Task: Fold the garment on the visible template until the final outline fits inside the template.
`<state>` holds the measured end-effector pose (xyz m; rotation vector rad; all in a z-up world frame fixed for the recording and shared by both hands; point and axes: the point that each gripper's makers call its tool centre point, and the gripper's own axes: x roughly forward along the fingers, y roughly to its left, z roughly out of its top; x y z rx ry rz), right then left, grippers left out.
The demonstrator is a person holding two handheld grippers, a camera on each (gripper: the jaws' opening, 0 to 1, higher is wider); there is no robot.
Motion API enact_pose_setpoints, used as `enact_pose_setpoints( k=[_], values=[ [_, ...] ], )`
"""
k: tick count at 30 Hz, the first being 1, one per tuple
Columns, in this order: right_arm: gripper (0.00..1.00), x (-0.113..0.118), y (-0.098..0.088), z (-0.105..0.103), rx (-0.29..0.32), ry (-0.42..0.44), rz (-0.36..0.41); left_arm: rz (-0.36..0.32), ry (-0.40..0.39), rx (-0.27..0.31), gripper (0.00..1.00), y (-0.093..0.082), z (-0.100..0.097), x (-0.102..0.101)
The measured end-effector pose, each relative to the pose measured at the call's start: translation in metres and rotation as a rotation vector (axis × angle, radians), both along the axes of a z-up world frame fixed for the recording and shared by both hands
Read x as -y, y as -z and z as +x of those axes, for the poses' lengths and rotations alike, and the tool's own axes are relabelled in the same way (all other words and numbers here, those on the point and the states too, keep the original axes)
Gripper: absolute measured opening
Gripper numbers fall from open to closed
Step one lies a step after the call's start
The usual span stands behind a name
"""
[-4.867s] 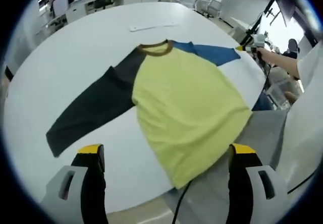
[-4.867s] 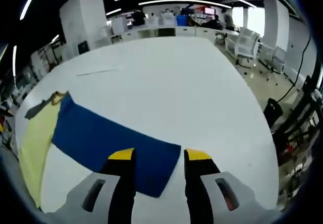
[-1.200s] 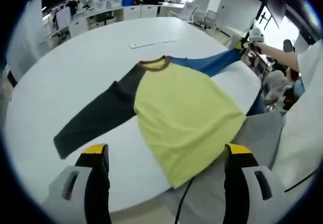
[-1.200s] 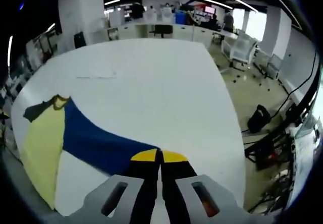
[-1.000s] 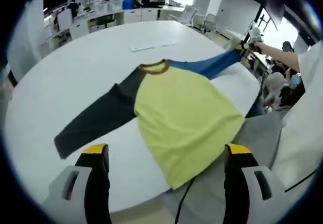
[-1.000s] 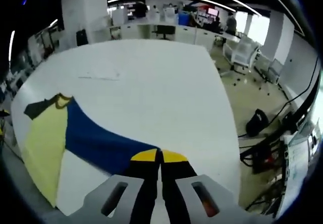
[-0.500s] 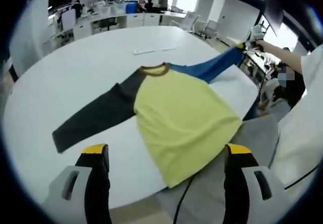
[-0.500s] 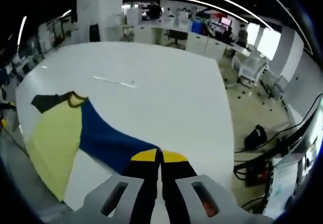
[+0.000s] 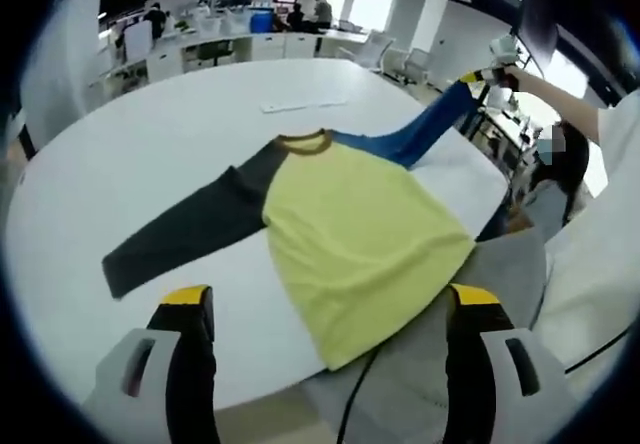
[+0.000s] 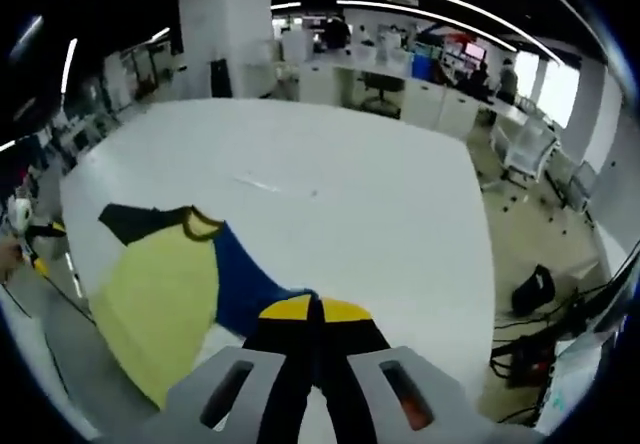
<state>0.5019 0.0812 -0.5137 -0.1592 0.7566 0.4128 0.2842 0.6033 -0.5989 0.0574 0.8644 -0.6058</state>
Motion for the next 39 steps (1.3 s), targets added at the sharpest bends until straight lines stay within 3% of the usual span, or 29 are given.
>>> enact_pose_setpoints(
  k=[7, 12, 16, 23, 25, 39],
  values=[
    [0.01, -0.033, -0.027, 0.002, 0.01, -0.023, 0.109, -0.007, -0.004, 0.01, 0.93, -0.002, 0.0, 0.0],
    [0.01, -0.056, -0.037, 0.003, -0.007, -0.063, 0.138, -0.011, -0.011, 0.008, 0.93, -0.001, -0.003, -0.002],
    [0.01, -0.074, -0.039, 0.002, -0.033, -0.077, 0.176, -0.011, -0.015, 0.005, 0.92, 0.0, -0.005, -0.004],
    [0.01, -0.116, -0.048, 0.005, -0.077, -0.092, 0.36, -0.011, -0.023, 0.005, 0.92, -0.001, -0.006, -0.006],
    [0.01, -0.133, -0.052, -0.004, -0.08, -0.102, 0.397, -0.011, -0.026, 0.006, 0.92, -0.001, -0.006, -0.007],
    [0.01, -0.195, -0.059, -0.006, -0.112, -0.149, 0.504, -0.015, -0.043, 0.004, 0.92, 0.0, -0.007, -0.011]
  ],
)
